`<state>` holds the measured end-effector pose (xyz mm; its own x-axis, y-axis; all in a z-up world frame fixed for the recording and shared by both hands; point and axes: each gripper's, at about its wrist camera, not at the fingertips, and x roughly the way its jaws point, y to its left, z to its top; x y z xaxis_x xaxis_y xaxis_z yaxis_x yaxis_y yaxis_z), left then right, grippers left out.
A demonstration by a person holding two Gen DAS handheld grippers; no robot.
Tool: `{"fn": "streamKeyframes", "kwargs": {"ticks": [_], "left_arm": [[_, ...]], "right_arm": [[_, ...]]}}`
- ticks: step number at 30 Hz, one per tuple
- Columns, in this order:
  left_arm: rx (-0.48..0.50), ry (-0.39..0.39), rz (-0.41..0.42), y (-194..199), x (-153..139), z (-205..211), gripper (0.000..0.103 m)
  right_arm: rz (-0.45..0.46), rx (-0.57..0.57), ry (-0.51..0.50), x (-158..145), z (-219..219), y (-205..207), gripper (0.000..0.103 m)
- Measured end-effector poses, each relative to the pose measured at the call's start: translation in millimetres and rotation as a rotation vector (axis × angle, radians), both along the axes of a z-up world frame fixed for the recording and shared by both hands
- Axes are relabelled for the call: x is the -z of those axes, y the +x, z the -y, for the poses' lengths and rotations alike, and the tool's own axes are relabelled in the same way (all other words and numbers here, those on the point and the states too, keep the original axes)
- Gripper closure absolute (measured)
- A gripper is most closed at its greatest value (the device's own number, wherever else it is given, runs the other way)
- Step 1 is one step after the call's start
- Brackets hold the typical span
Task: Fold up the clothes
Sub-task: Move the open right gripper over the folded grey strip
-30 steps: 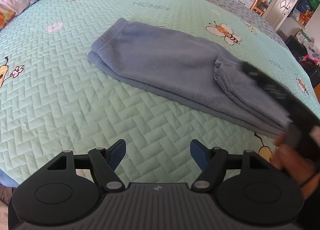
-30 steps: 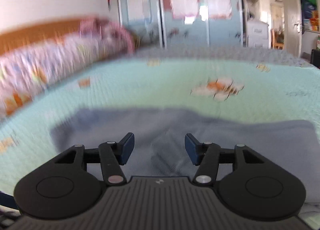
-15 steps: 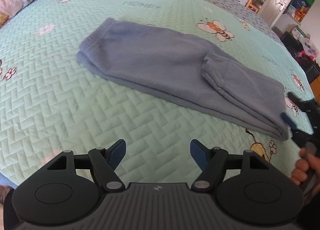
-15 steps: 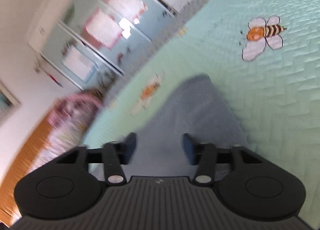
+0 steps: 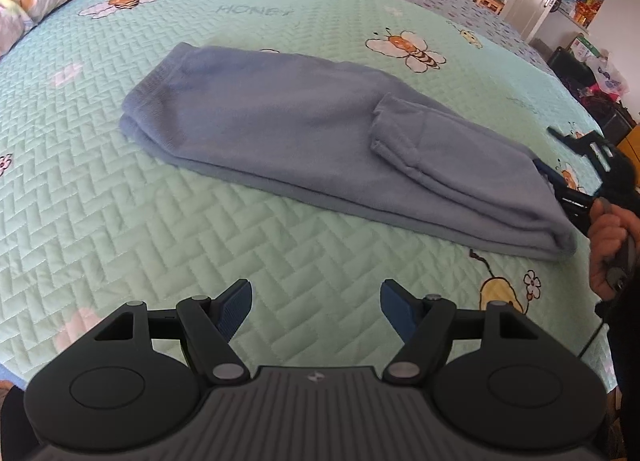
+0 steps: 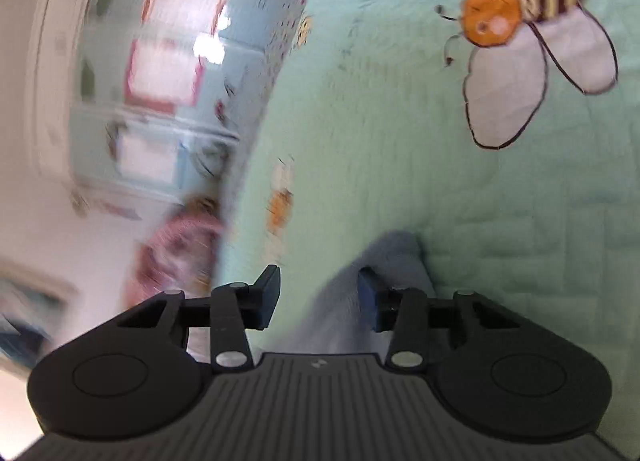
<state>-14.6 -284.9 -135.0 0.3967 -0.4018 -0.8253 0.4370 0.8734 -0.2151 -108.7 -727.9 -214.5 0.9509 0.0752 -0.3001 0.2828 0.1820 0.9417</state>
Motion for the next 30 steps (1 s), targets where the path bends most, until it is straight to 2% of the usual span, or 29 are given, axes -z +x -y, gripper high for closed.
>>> {"fn": "streamKeyframes", "kwargs": {"ticks": [3, 4, 5, 6, 7, 9, 11, 13, 14, 16, 18, 21, 23, 28, 30], "left_arm": [[0.013, 0.002, -0.015, 0.7, 5.2, 7.1, 0.029], [0.020, -0.001, -0.020, -0.2, 6.1, 8.8, 0.029], [0.027, -0.006, -0.022, -1.5, 6.3, 9.9, 0.029], [0.026, -0.014, -0.022, -2.3, 5.2, 8.3, 0.029], [0.025, -0.022, -0.021, -3.1, 4.0, 6.7, 0.029], [0.012, -0.036, -0.018, -3.5, 1.8, 1.9, 0.029], [-0.027, -0.063, -0.025, 1.6, -0.2, -8.0, 0.029], [-0.075, -0.111, -0.041, 10.1, -2.7, -21.2, 0.029], [-0.107, -0.139, -0.047, 15.0, -4.1, -28.9, 0.029], [-0.190, -0.199, -0.073, 26.2, -6.1, -49.6, 0.029], [-0.287, -0.290, -0.119, 41.8, -3.2, -75.2, 0.029], [-0.445, -0.390, -0.167, 69.4, 8.2, -107.8, 0.029], [-0.541, -0.423, -0.200, 85.9, 19.0, -120.6, 0.029], [-0.677, -0.549, -0.336, 124.2, 52.8, -131.3, 0.029], [-0.714, -0.599, -0.353, 134.8, 58.0, -132.8, 0.029]], "right_arm": [[0.082, -0.045, 0.004, -6.4, -20.5, -18.4, 0.037], [0.101, -0.061, 0.004, -5.3, -29.3, -26.5, 0.027], [0.079, -0.065, 0.003, 1.2, -35.5, -34.9, 0.028], [0.049, -0.067, 0.001, 8.8, -41.3, -43.4, 0.033], [0.071, -0.041, 0.025, 10.6, -44.8, -55.9, 0.044], [0.136, 0.020, 0.081, 11.9, -50.9, -82.6, 0.038], [0.123, 0.001, 0.050, 7.8, -63.6, -88.6, 0.028], [0.103, -0.026, 0.010, 3.4, -77.0, -92.8, 0.028], [0.093, -0.040, -0.010, 1.1, -83.6, -94.9, 0.036], [0.109, -0.044, -0.050, -7.6, -96.3, -101.1, 0.034], [0.138, -0.017, -0.149, -28.0, -110.3, -112.0, 0.034], [0.078, -0.033, -0.324, -54.7, -123.5, -119.1, 0.033], [0.052, -0.053, -0.386, -61.7, -132.8, -124.3, 0.033], [0.026, -0.052, -0.417, -53.3, -139.2, -133.5, 0.033], [0.017, -0.048, -0.408, -51.1, -135.9, -134.0, 0.033]]}}
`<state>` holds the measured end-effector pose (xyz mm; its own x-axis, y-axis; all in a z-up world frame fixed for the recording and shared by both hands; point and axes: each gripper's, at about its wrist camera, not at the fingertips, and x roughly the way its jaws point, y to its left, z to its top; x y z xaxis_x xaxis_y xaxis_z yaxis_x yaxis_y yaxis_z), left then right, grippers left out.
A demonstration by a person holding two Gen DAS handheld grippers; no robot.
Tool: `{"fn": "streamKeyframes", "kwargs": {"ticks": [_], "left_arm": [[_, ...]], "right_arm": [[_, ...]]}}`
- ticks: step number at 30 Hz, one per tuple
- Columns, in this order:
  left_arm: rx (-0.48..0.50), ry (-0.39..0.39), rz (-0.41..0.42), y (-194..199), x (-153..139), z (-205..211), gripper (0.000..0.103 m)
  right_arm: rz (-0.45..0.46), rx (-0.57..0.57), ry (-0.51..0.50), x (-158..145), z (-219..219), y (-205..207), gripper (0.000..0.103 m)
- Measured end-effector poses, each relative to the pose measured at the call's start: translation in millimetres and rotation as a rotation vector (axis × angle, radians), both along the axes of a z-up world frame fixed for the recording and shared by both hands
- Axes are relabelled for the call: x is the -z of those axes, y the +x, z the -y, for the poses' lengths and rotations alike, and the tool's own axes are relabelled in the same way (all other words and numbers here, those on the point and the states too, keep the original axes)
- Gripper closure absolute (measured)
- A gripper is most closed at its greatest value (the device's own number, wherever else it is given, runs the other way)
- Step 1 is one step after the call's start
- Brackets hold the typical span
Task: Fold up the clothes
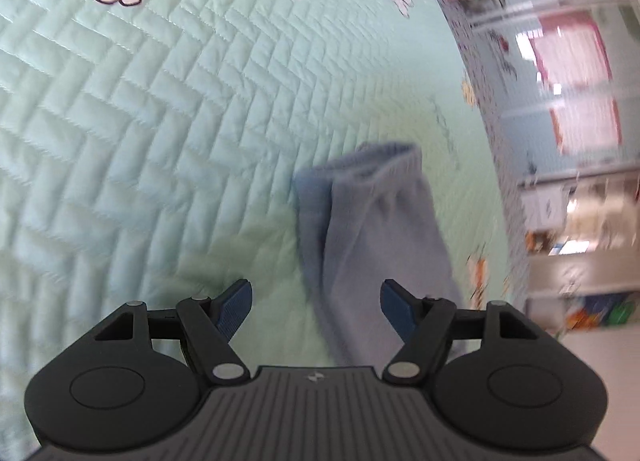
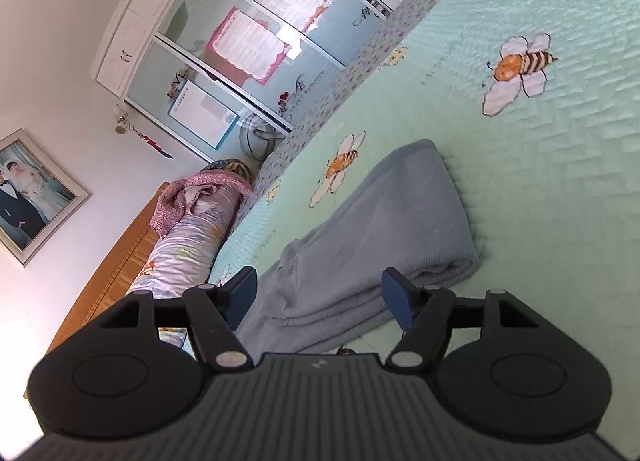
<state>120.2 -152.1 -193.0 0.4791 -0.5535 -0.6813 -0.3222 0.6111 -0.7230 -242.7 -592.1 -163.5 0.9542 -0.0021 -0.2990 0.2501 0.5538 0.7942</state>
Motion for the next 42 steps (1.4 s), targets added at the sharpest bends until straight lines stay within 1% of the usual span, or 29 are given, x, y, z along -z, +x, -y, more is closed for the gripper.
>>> {"fn": "streamKeyframes", "kwargs": {"ticks": [3, 6, 7, 9, 13, 14, 15, 16, 17, 18, 20, 21, 23, 25, 28, 30, 32, 34, 37, 39, 40, 42], "left_arm": [[-0.035, -0.029, -0.008, 17.3, 0.9, 1.5, 0.029], [-0.033, -0.033, -0.001, 32.1, 4.8, 9.2, 0.028], [-0.037, -0.037, 0.007, 34.6, 4.6, 10.5, 0.026], [-0.036, -0.042, 0.028, 43.7, 5.5, 13.6, 0.026], [-0.028, -0.032, 0.057, 50.9, 3.8, 20.1, 0.026], [-0.026, -0.028, 0.066, 51.5, 3.6, 20.7, 0.027], [-0.020, -0.013, 0.076, 53.0, 2.4, 22.9, 0.030], [-0.013, 0.002, 0.086, 54.5, 1.2, 25.1, 0.045], [0.002, 0.015, 0.086, 55.9, 1.5, 28.3, 0.076], [0.017, 0.028, 0.085, 57.3, 2.0, 31.6, 0.085], [0.029, 0.057, 0.095, 57.7, 0.3, 37.8, 0.089], [0.033, 0.080, 0.122, 55.4, -5.7, 42.5, 0.089], [0.040, 0.126, 0.176, 50.6, -18.1, 52.1, 0.090], [0.078, 0.177, 0.275, 43.2, -44.8, 70.9, 0.091], [0.170, 0.240, 0.443, 28.4, -89.9, 111.2, 0.091], [0.253, 0.293, 0.574, 10.1, -121.8, 147.5, 0.091], [0.355, 0.349, 0.695, -15.3, -147.3, 187.1, 0.091], [0.495, 0.413, 0.807, -50.9, -163.2, 229.9, 0.091], [0.749, 0.571, 0.933, -106.8, -152.8, 301.7, 0.090], [0.929, 0.705, 1.009, -150.3, -125.1, 341.3, 0.090], [0.999, 0.740, 1.025, -168.1, -108.6, 352.4, 0.090], [1.112, 0.772, 1.038, -198.7, -76.2, 365.9, 0.090]], "right_arm": [[-0.011, 0.012, 0.011, 5.1, 5.6, 2.2, 0.032], [-0.033, 0.022, 0.028, 12.6, 9.4, 4.1, 0.030], [-0.045, 0.026, 0.036, 15.4, 10.5, 5.0, 0.029], [-0.062, 0.029, 0.052, 19.9, 11.9, 5.6, 0.029], [-0.060, 0.035, 0.065, 23.1, 14.1, 4.4, 0.028], [-0.061, 0.037, 0.066, 23.5, 14.9, 4.3, 0.028], [-0.064, 0.040, 0.069, 24.4, 15.9, 4.2, 0.028], [-0.068, 0.044, 0.075, 26.0, 16.9, 4.1, 0.027], [-0.074, 0.047, 0.084, 28.1, 18.0, 4.0, 0.027], [-0.077, 0.049, 0.090, 29.2, 18.9, 3.7, 0.027], [-0.081, 0.051, 0.101, 31.2, 20.7, 3.0, 0.027], [-0.083, 0.053, 0.106, 32.1, 21.5, 2.6, 0.027], [-0.075, 0.059, 0.116, 32.1, 24.7, -0.3, 0.027], [-0.066, 0.065, 0.125, 31.9, 27.9, -3.4, 0.027], [-0.055, 0.078, 0.156, 34.3, 34.3, -10.5, 0.026], [-0.037, 0.089, 0.185, 36.7, 38.9, -17.3, 0.026], [-0.013, 0.107, 0.216, 38.8, 44.6, -26.4, 0.026], [0.016, 0.124, 0.247, 40.5, 50.8, -35.5, 0.026], [0.053, 0.151, 0.288, 43.7, 60.5, -50.4, 0.026], [0.076, 0.168, 0.312, 45.0, 65.7, -60.3, 0.026], [0.086, 0.176, 0.319, 45.4, 67.8, -64.7, 0.026], [0.102, 0.191, 0.329, 46.1, 72.4, -74.1, 0.026]]}}
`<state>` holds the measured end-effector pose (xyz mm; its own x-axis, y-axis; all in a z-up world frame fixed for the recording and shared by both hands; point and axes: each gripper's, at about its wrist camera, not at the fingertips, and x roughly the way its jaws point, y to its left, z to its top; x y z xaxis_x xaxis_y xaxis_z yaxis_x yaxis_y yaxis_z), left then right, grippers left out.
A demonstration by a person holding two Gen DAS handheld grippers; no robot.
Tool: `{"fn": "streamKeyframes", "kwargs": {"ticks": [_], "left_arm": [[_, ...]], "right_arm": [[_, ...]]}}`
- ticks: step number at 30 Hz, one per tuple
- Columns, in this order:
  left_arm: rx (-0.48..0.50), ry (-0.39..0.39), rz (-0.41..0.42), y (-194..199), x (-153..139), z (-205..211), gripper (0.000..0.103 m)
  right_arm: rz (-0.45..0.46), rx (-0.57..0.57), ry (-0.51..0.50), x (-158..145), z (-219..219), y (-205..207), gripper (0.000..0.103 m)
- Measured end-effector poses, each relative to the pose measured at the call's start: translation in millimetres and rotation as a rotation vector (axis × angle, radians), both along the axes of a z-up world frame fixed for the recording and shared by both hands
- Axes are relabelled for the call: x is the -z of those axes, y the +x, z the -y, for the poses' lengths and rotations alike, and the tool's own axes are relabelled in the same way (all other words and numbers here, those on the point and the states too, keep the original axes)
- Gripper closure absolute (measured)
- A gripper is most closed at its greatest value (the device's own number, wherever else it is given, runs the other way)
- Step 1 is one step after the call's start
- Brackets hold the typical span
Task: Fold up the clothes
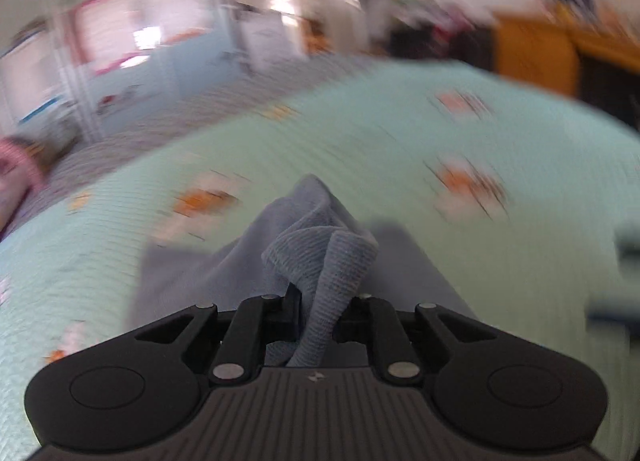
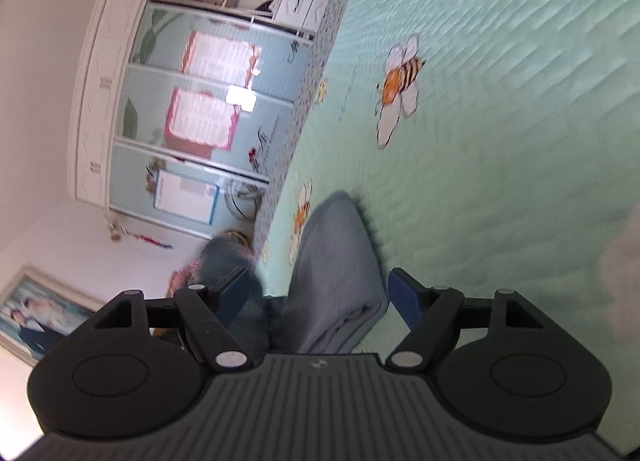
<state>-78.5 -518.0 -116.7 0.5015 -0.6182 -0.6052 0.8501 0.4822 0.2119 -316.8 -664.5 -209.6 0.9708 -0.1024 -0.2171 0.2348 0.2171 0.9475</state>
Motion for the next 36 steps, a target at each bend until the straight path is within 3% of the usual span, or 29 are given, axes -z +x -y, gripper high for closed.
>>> {"fn": "streamKeyframes", "kwargs": {"ticks": [2, 5, 10, 13, 17, 21, 24, 26, 28, 33, 36], "left_arm": [[0.027, 0.052, 0.055, -25.3, 23.3, 6.3, 0.090], [0.008, 0.076, 0.083, -31.8, 35.1, 7.3, 0.090], [0.015, 0.049, 0.144, -35.1, 5.7, 11.4, 0.090], [0.072, 0.042, 0.171, -54.6, -7.9, 28.4, 0.090], [0.069, 0.178, 0.144, -56.5, 31.3, 47.6, 0.087], [0.057, 0.181, 0.173, -64.3, 35.6, 42.7, 0.086], [0.024, 0.146, 0.125, -57.1, 22.1, 38.2, 0.075], [0.002, 0.106, 0.078, -52.7, 13.4, 32.6, 0.056], [0.002, 0.039, 0.020, -51.4, 3.4, 17.8, 0.047], [-0.035, -0.133, -0.088, -42.6, -20.3, -28.6, 0.039], [-0.109, -0.178, -0.102, -24.9, -28.5, -52.6, 0.039]], "right_arm": [[0.008, 0.012, 0.009, 2.1, 4.8, -7.5, 0.025], [0.018, 0.021, 0.039, 8.5, 10.8, -14.2, 0.025], [0.036, 0.017, 0.078, 17.1, 16.0, -12.7, 0.025], [0.047, 0.023, 0.107, 21.9, 18.9, -12.7, 0.025], [0.050, 0.034, 0.111, 22.0, 20.5, -14.8, 0.025], [0.052, 0.025, 0.102, 20.1, 20.7, -13.8, 0.025], [0.054, 0.019, 0.095, 18.6, 20.7, -12.7, 0.025], [0.052, 0.023, 0.091, 17.1, 20.5, -13.2, 0.025], [0.053, 0.026, 0.079, 13.4, 20.2, -14.4, 0.025], [0.074, 0.003, 0.024, -3.8, 14.8, -11.2, 0.024], [0.099, -0.044, -0.009, -19.4, 6.0, 0.3, 0.024]]}}
